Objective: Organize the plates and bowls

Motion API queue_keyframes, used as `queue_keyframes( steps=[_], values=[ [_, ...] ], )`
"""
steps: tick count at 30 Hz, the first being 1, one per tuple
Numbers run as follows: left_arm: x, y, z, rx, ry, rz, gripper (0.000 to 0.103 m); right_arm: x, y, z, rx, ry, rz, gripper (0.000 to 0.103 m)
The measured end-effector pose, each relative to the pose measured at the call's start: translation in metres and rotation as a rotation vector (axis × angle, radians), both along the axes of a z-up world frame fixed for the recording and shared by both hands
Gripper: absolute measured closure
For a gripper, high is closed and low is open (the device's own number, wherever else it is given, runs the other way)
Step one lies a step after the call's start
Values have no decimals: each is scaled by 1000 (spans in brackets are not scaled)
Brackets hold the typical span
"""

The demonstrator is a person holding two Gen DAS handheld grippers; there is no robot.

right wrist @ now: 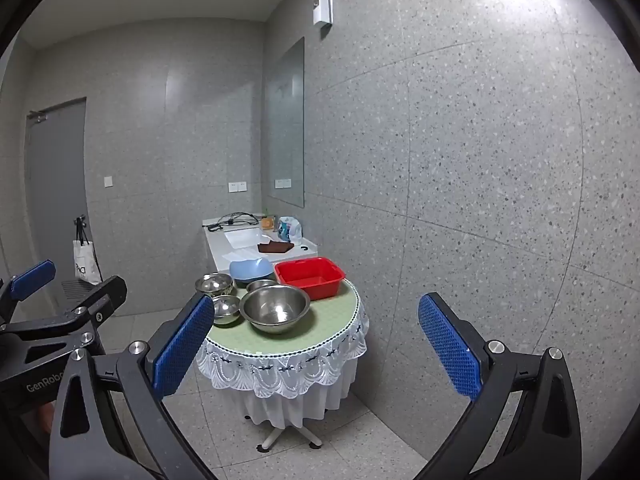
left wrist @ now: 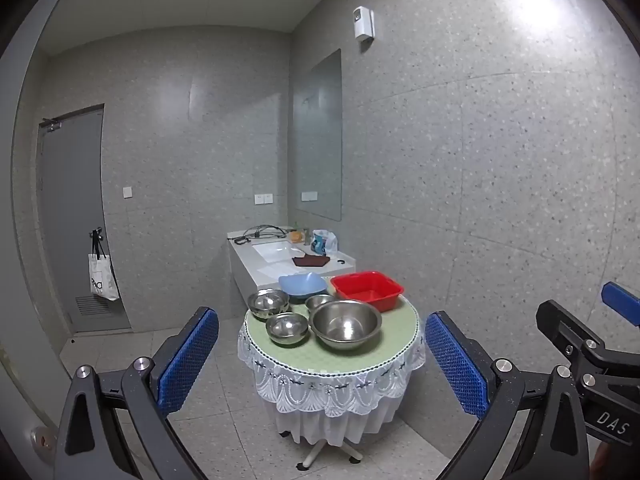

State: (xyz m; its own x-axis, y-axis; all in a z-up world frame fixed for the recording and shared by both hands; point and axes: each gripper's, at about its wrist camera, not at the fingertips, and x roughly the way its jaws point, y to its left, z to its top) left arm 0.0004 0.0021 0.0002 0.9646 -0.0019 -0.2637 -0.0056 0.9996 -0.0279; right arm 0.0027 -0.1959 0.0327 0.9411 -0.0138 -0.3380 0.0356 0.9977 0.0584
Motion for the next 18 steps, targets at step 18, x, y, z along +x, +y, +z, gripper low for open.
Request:
queue_keyframes(
  steps=[18],
  values=[
    [8, -4, -3, 20, -1, -5, 1, 9, -5, -2, 5, 3, -1, 0]
  ],
)
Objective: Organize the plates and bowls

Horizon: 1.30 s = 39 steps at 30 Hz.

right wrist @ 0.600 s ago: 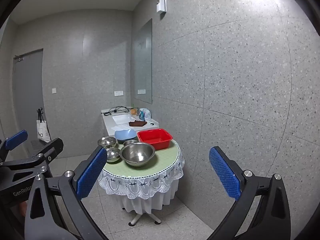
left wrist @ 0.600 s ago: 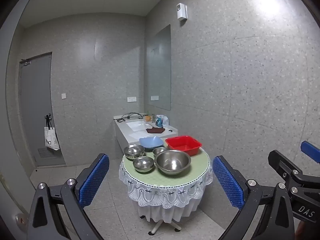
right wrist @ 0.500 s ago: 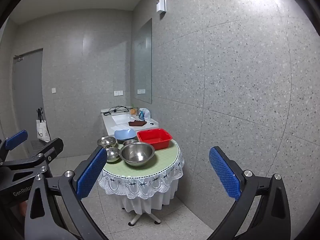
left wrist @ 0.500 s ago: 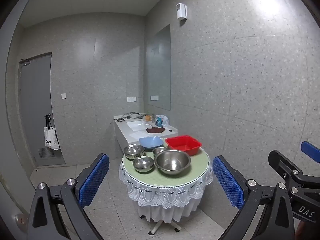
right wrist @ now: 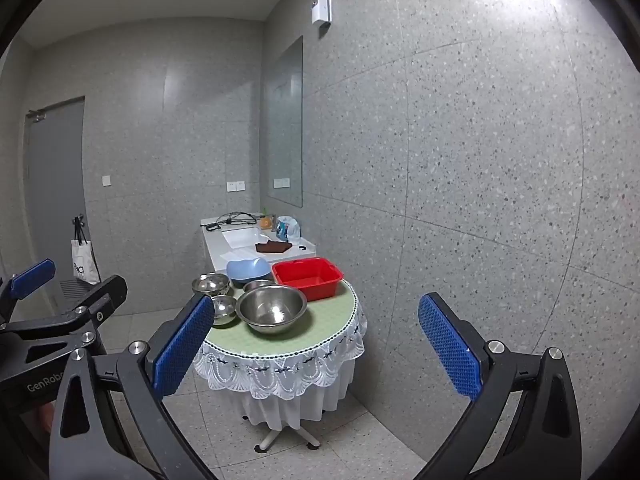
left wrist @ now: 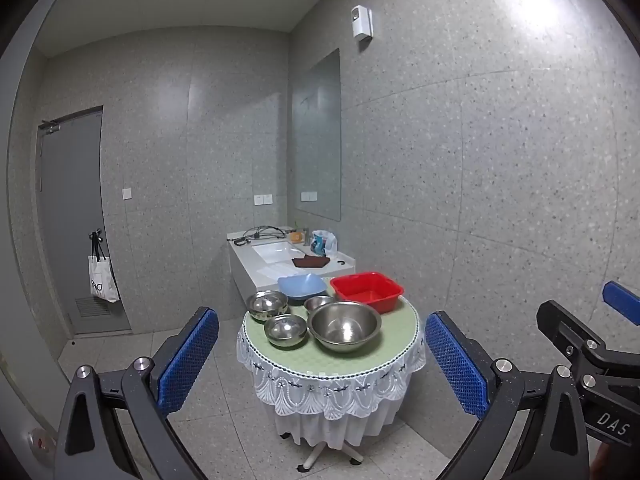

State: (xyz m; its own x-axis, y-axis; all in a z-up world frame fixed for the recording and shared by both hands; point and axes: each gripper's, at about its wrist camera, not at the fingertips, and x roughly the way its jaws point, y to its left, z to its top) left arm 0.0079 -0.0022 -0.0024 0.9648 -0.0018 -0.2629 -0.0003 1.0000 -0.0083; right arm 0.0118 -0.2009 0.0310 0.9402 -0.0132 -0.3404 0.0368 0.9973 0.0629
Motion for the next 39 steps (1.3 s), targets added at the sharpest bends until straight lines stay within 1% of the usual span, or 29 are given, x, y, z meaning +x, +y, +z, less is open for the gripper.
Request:
queue_keyframes(
  steps=[17, 39],
  values=[
    [15, -5, -8, 3, 0, 2, 1, 13, -11, -6, 0, 7, 6, 0],
    [26, -8, -14, 1, 1, 3, 1, 21, -11, -9, 0, 10, 7, 0]
  ],
)
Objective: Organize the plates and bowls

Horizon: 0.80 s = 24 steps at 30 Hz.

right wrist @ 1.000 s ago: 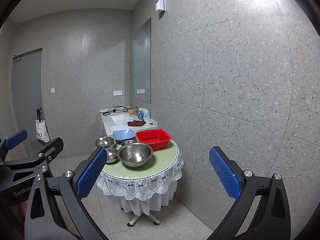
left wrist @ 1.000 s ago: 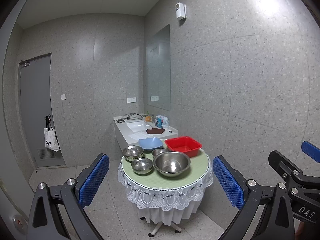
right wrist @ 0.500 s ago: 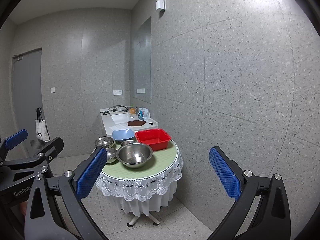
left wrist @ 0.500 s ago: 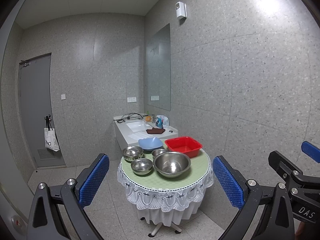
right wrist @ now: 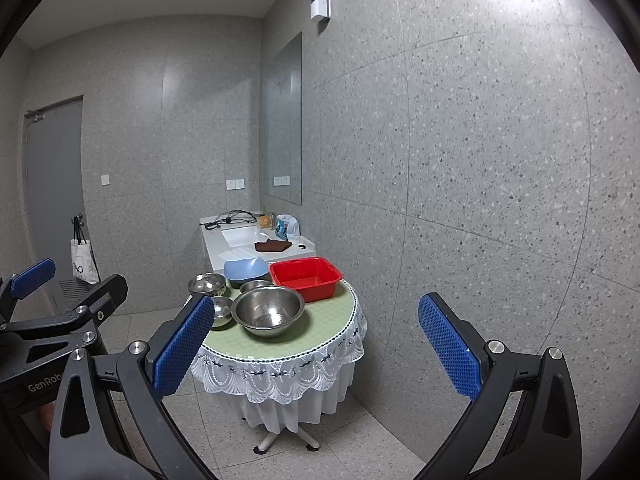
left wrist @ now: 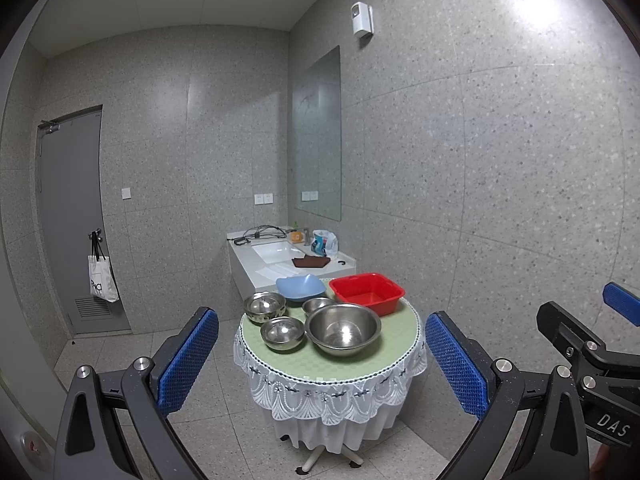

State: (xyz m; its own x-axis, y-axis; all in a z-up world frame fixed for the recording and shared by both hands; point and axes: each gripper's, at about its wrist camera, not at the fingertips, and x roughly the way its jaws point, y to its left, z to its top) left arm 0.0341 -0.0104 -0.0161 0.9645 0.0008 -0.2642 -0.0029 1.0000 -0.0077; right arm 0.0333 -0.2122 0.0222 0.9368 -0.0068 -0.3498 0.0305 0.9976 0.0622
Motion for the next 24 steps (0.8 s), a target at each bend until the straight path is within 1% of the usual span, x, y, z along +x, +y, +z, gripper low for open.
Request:
queue_keyframes(
  steps=[24],
  values=[
    [3, 0, 1, 1, 2, 0, 1, 3, -1, -1, -2, 0, -1, 0]
  ],
)
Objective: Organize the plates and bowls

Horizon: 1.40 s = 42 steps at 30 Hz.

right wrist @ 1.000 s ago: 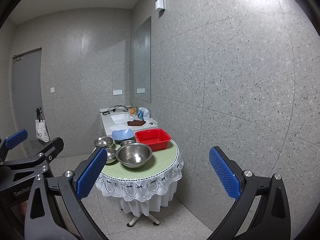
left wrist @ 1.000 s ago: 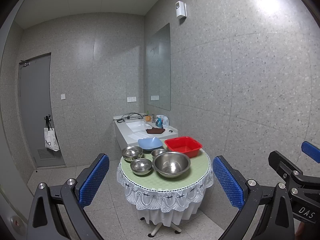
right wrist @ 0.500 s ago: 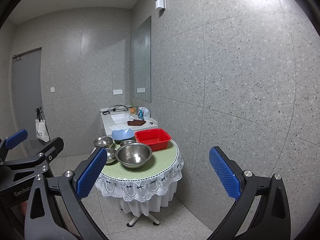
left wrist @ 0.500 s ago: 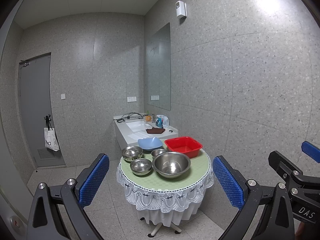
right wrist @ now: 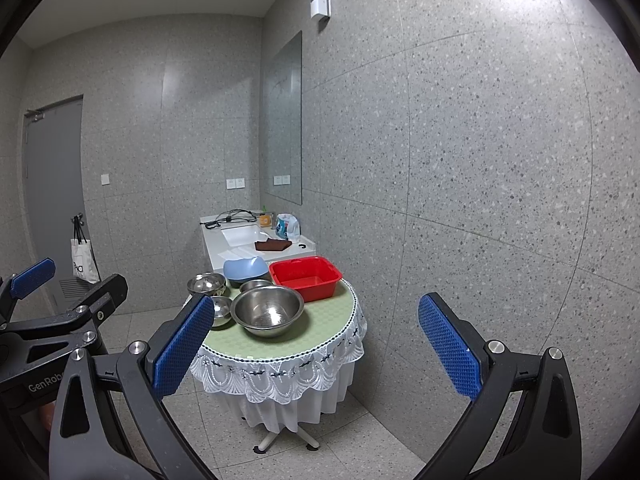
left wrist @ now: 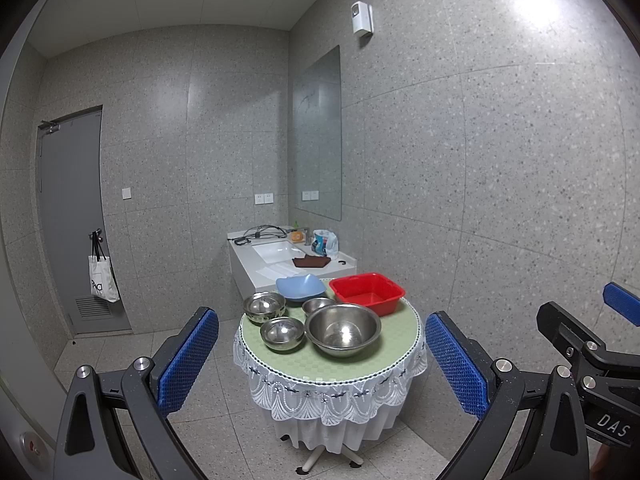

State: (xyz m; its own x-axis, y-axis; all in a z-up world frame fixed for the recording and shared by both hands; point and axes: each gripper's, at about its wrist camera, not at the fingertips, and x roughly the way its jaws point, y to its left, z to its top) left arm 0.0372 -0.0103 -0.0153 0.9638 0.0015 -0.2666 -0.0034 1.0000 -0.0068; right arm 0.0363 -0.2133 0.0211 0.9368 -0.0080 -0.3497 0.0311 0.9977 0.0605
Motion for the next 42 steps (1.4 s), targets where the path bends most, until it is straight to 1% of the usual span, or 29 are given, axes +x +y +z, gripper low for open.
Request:
queue_keyframes(
  steps=[23, 33, 42],
  values=[
    [6, -3, -2, 0, 0, 3, 1, 1, -6, -4, 6, 0, 3, 0],
    [9, -27, -8, 2, 3, 19, 1, 3, -21, -10, 9, 0, 14, 0],
    [25, -45, -15, 7, 13, 42, 1, 14, -35, -16, 1, -5, 25, 0]
  ],
)
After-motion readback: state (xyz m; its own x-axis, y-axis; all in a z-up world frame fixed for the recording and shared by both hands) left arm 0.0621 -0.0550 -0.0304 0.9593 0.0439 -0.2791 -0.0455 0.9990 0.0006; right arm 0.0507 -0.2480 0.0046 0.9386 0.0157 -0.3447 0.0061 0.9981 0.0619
